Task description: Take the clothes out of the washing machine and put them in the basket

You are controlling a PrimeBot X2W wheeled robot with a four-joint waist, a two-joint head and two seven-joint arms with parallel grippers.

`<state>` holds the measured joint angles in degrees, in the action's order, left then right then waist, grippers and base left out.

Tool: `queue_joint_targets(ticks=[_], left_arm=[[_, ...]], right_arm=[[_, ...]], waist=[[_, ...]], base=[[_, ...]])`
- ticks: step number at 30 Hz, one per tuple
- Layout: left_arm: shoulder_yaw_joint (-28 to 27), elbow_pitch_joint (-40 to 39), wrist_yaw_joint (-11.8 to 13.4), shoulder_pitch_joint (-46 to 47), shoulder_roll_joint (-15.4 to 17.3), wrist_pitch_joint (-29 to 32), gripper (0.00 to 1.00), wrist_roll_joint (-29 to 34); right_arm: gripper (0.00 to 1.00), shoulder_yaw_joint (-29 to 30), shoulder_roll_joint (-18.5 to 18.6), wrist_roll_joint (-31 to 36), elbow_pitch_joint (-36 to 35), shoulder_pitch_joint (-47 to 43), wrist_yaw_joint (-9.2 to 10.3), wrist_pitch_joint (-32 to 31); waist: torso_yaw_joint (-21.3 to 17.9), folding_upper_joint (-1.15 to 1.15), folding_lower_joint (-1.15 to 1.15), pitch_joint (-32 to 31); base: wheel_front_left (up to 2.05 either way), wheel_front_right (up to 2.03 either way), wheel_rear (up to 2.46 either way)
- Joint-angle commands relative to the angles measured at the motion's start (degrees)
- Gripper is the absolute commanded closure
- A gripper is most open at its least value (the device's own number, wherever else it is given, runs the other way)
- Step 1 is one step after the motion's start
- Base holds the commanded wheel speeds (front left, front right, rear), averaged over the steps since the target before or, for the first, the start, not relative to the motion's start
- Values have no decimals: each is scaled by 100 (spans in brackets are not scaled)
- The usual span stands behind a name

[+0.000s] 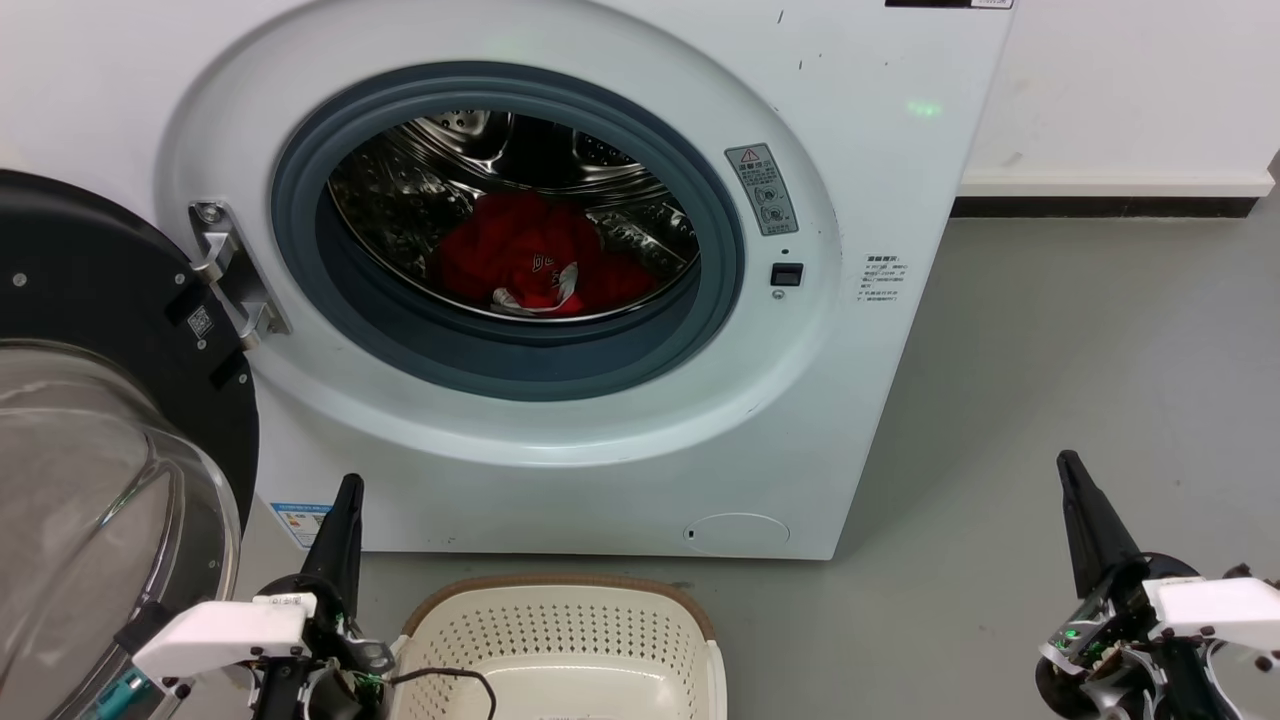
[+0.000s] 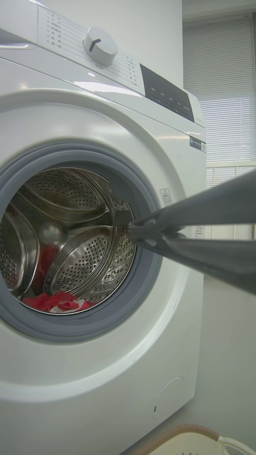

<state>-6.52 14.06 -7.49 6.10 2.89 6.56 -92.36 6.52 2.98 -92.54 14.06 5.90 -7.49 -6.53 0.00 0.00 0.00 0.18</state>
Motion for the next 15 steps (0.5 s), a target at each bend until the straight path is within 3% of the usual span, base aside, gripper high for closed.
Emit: queue_joint_targets(ticks=[1, 9, 15], left_arm=[[7, 25, 0, -12, -2, -2, 0, 1], [341, -35, 0, 50, -1, -239, 0, 115], [442, -129, 0, 76, -1, -404, 0, 545]], right_arm=[[0, -1, 0, -1, 20, -14, -1, 1], [0, -113, -1, 97, -191, -146, -1, 236], [0, -113, -1, 495, -351, -240, -1, 402]], waist=[[0, 0, 0, 0], [-30, 0, 0, 0], [-39, 0, 0, 2]], base=[[0, 0, 0], [0, 0, 0], [0, 0, 0]])
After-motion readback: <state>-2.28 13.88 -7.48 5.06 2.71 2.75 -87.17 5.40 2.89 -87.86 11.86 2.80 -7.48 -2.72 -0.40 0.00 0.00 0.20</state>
